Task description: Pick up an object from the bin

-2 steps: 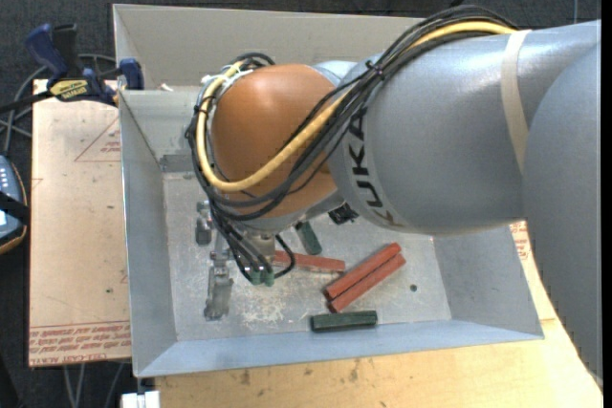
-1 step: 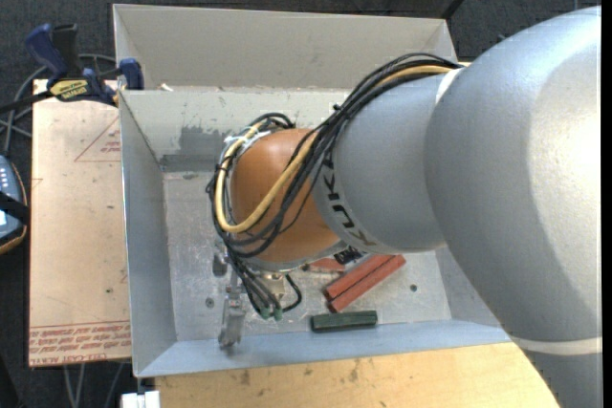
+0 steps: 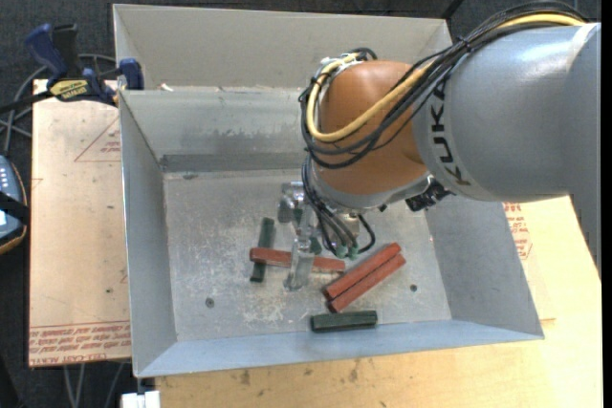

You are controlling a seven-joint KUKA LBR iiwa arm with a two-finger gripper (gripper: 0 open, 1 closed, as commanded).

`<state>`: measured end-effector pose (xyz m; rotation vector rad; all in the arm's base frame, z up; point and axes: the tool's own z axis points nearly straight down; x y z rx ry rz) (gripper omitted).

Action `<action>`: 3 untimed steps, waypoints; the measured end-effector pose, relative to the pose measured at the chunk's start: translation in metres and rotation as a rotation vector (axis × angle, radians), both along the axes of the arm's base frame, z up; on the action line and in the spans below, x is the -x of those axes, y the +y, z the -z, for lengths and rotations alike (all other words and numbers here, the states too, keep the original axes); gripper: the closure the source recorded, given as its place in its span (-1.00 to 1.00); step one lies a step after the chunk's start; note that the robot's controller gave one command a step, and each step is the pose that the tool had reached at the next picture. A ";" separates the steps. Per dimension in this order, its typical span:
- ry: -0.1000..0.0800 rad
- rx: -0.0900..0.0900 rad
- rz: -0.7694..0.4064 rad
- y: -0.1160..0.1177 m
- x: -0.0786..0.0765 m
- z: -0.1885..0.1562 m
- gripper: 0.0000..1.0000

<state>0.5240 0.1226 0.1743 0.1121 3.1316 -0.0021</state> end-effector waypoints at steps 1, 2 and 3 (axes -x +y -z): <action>0.012 -0.001 0.051 -0.032 -0.038 0.107 -1.00; 0.007 -0.004 0.048 -0.030 -0.039 0.103 1.00; 0.002 0.001 -0.304 -0.064 -0.072 0.075 1.00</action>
Offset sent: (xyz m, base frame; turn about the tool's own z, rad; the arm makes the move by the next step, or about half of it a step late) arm 0.0388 -0.0306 -0.1028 0.0469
